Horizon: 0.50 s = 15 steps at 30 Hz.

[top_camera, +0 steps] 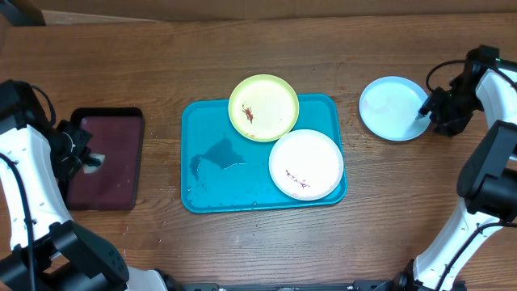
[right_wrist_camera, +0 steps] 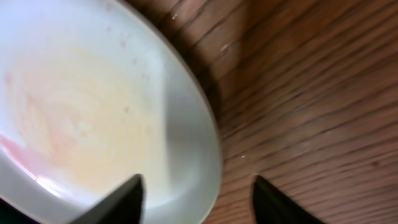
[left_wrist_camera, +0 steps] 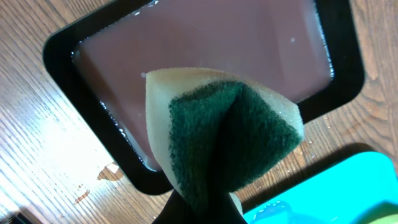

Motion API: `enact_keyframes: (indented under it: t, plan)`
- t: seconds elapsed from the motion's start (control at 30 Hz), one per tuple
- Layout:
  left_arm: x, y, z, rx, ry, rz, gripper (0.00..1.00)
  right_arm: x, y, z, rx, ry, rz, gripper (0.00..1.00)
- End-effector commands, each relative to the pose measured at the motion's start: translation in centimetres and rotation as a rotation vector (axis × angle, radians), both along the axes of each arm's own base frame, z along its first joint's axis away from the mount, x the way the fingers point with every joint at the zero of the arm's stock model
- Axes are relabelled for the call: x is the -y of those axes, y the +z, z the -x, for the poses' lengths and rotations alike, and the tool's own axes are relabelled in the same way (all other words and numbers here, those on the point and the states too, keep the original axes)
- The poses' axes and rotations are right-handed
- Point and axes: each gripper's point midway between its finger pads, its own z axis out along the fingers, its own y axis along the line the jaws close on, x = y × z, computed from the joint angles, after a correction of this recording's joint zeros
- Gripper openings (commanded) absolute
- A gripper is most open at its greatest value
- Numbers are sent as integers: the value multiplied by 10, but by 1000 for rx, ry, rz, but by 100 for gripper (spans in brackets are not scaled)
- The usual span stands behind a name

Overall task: Clean dirty plates on tray and stack at the side
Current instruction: 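Move the right gripper back to the yellow plate rim and grip it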

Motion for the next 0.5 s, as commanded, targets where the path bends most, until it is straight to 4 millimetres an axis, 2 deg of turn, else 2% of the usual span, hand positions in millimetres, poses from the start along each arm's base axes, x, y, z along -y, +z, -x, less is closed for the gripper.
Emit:
enact_keyframes:
  t: [0.0, 0.1, 0.2, 0.27, 0.37, 0.47]
  plan:
    - [4, -14, 1, -15, -24, 20, 4, -20, 22, -15, 82, 21, -91, 63]
    - [11, -19, -5, 19, -66, 54, 4, -53, 50, -29, 205, 136, -198, 63]
    - [19, -19, -17, 82, -147, 90, 4, -98, 85, -42, 345, 303, -253, 64]
    - [24, -17, -23, 114, -187, 107, 4, -128, 99, -48, 394, 386, -236, 71]
    - [28, -15, -28, 145, -232, 123, 4, -178, 105, -60, 458, 512, -212, 79]
    - [31, -14, -30, 158, -253, 132, 4, -223, 92, -68, 483, 623, -131, 81]
